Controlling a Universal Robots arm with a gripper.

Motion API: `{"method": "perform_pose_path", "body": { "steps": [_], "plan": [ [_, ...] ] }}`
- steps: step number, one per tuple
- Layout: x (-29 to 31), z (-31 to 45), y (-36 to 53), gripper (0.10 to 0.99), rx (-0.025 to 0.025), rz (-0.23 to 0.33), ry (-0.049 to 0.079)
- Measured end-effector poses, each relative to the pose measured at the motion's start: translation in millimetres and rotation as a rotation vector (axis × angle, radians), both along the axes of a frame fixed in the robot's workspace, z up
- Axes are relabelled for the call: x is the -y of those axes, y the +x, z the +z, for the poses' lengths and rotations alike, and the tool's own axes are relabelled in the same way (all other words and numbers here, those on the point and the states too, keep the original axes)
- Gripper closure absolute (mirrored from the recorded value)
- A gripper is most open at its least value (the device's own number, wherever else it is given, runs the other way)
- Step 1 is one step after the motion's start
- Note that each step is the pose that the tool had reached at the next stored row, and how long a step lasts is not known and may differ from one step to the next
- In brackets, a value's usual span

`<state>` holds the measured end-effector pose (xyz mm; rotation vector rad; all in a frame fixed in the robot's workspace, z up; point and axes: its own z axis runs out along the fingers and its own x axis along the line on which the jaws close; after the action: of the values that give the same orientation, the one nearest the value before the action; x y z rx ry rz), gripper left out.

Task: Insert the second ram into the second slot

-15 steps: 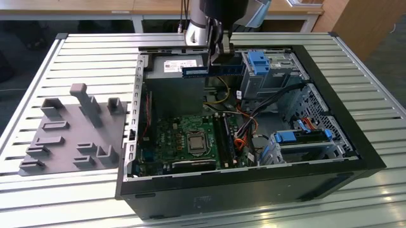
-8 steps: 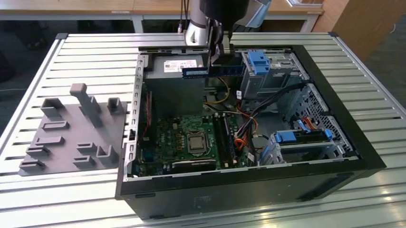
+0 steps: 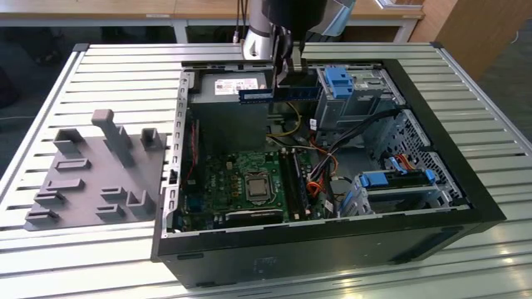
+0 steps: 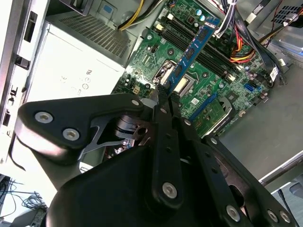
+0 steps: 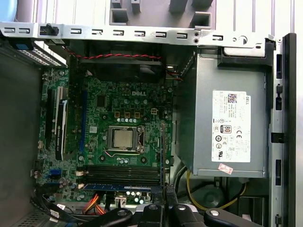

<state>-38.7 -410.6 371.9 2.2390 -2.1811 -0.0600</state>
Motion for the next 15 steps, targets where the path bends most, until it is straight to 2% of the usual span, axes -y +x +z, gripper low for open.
{"method": "perform_pose_path", "body": {
  "steps": [15],
  "plan": [
    [5.3, -0.1, 0.0, 0.949, 0.0, 0.0, 0.0]
  ]
}}
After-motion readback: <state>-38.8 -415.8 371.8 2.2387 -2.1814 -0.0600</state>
